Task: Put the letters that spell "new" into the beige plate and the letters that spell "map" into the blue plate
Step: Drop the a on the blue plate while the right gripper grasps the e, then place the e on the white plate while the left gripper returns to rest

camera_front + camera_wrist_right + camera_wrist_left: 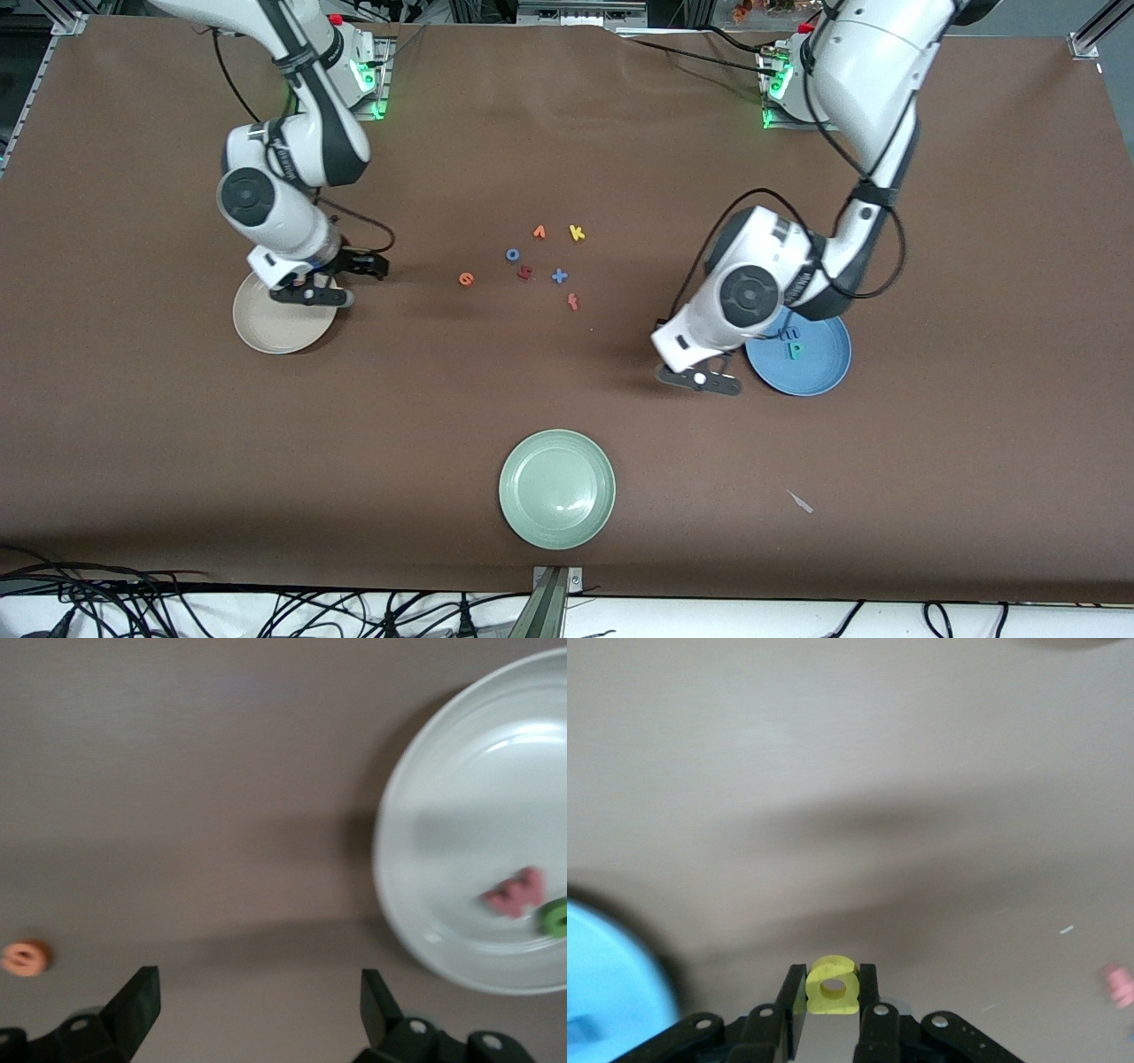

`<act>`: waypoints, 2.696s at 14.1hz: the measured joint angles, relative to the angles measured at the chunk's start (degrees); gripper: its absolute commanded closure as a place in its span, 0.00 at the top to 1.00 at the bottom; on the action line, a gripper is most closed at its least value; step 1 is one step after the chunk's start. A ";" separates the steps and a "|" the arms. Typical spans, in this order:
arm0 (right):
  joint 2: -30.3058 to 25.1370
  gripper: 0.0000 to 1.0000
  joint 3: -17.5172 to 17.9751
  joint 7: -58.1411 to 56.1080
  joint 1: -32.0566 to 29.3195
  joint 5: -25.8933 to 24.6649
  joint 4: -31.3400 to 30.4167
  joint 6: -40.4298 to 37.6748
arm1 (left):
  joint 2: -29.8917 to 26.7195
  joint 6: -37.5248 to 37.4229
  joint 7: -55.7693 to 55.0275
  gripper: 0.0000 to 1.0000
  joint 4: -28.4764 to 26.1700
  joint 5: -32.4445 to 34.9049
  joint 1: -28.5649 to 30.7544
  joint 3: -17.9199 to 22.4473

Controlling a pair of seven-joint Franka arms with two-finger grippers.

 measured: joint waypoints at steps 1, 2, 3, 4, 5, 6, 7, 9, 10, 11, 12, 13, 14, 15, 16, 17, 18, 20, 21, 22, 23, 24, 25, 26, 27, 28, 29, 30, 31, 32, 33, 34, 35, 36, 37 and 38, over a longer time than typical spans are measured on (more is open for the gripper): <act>0.20 1.00 2.04 4.19 0.08 0.00 0.55 0.06 | -0.49 -1.76 3.39 0.02 -0.01 0.01 1.97 0.03; 0.60 1.00 4.02 8.38 0.11 0.01 1.13 0.40 | -0.76 -3.04 6.72 0.02 -0.07 0.01 3.99 0.06; 1.16 1.00 5.80 12.47 0.13 0.01 1.66 1.28 | -0.80 -3.80 9.84 0.02 -0.28 0.01 6.08 0.12; 1.87 1.00 7.36 16.15 0.15 0.01 2.03 2.45 | -0.76 -3.99 12.57 0.02 -0.75 0.01 8.21 0.18; 2.63 1.00 8.63 19.38 0.21 0.01 2.25 3.76 | -0.67 -4.04 15.30 0.02 -1.28 0.01 10.27 0.22; 3.41 1.00 9.62 22.31 0.31 0.01 2.47 4.87 | -0.57 -4.05 18.06 0.02 -1.79 0.01 12.10 0.24; 4.21 1.00 10.41 24.75 0.49 0.01 2.78 5.59 | -0.42 -4.05 20.68 0.02 -2.24 0.02 13.54 0.25; 6.16 1.00 11.13 28.34 1.67 0.01 4.18 5.98 | 0.04 -4.07 23.83 0.04 -3.05 0.02 15.06 0.24; 7.33 1.00 11.25 29.61 2.40 0.01 5.18 6.01 | 0.24 -4.07 24.25 0.04 -3.58 0.01 15.41 0.24; 8.52 1.00 11.29 30.39 3.01 0.01 6.19 6.03 | 0.41 -4.07 24.56 0.08 -4.16 0.01 15.69 0.24; 9.69 1.00 11.29 30.84 3.44 0.01 7.11 6.03 | 0.56 -4.07 24.95 0.10 -4.66 0.01 15.90 0.24; 10.75 1.00 11.29 30.99 3.66 0.00 7.83 6.03 | 0.73 -4.07 25.17 0.16 -4.99 0.01 16.01 0.24; 11.69 1.00 11.28 30.99 3.70 0.00 8.32 6.05 | 0.87 -4.07 25.33 0.20 -5.15 0.01 16.03 0.24; 12.36 1.00 11.25 30.99 3.70 -0.01 8.57 6.08 | 0.96 -4.07 25.62 0.35 -5.21 0.01 16.03 0.21; 12.92 1.00 11.23 30.99 3.70 -0.02 8.63 6.33 | 1.01 -4.08 26.45 0.66 -5.25 0.01 16.02 0.16; 13.43 1.00 11.21 30.99 3.70 -0.03 8.65 6.85 | 1.05 -4.12 27.53 0.95 -5.27 0.02 16.00 -0.02; 13.91 0.99 11.20 30.99 3.70 -0.03 8.66 7.34 | 1.06 -4.23 28.21 1.00 -5.27 0.02 15.90 -0.22; 14.61 0.91 11.20 30.98 3.70 -0.03 8.74 7.86 | 1.04 -4.61 28.72 1.00 -5.18 0.01 15.62 -0.64; 14.83 0.89 11.20 30.97 3.70 -0.07 8.87 7.92 | 1.00 -4.74 29.03 1.00 -4.98 0.02 15.56 -0.95; 15.00 0.85 11.20 30.92 3.70 -0.24 8.99 7.92 | 0.91 -5.01 29.13 1.00 -4.55 0.02 15.54 -1.46; 15.13 0.82 11.19 30.89 3.70 -0.57 9.05 7.92 | 0.73 -5.72 29.04 1.00 -3.75 0.02 15.50 -2.14; 15.26 0.74 11.16 30.88 3.70 -0.79 9.05 7.93 | 0.43 -7.08 28.65 1.00 -2.63 0.02 15.29 -2.71; 15.40 0.67 11.13 30.85 3.70 -0.90 9.06 8.02 | 0.05 -8.87 27.95 1.00 -1.34 0.02 14.90 -3.02; 15.52 0.60 11.09 30.83 3.70 -0.93 9.07 8.15 | -0.35 -11.06 27.17 1.00 0.20 0.02 14.48 -3.23; 15.61 0.53 11.05 30.83 3.70 -0.94 9.08 8.19 | -0.84 -13.54 26.68 1.00 1.85 0.02 14.06 -3.30; 15.64 0.47 11.01 30.83 3.69 -0.94 9.09 8.21 | -1.53 -16.04 26.24 1.00 3.28 0.02 13.75 -3.30; 15.64 0.41 11.00 30.81 3.69 -0.95 9.11 8.23 | -2.42 -18.47 26.06 1.00 4.39 0.02 13.61 -3.30; 15.65 0.37 10.99 30.81 3.69 -0.95 9.14 8.24 | -3.70 -20.62 26.04 1.00 5.17 0.02 13.61 -3.28; 15.64 0.33 10.99 30.81 3.69 -0.95 9.19 8.25 | -5.10 -22.03 26.03 1.00 5.59 0.02 13.65 -3.25; 15.65 0.31 10.99 30.81 3.69 -0.96 9.24 8.25 | -6.80 -23.19 26.03 1.00 5.81 0.02 13.74 -3.22; 15.64 0.28 10.99 30.80 3.69 -0.96 9.25 8.25 | -8.55 -24.30 26.04 1.00 5.88 0.02 13.89 -3.18; 15.63 0.23 10.99 30.80 3.69 -0.96 9.29 8.25 | -10.29 -25.44 26.04 1.00 5.94 0.02 14.07 -3.11; 15.63 0.14 10.99 30.80 3.69 -0.96 9.29 8.25 | -12.02 -26.19 26.03 1.00 5.96 0.02 14.18 -3.06; 15.63 0.06 10.99 30.80 3.69 -0.96 9.31 8.25 | -13.67 -26.50 26.02 1.00 5.96 0.02 14.14 -3.10; 15.63 0.01 10.99 30.79 3.69 -0.97 9.36 8.25 | -15.22 -26.69 26.01 1.00 5.97 0.02 13.96 -3.13; 15.63 0.01 10.98 30.73 3.68 -0.98 9.70 8.25 | -16.82 -26.78 26.01 1.00 5.98 0.02 13.60 -3.07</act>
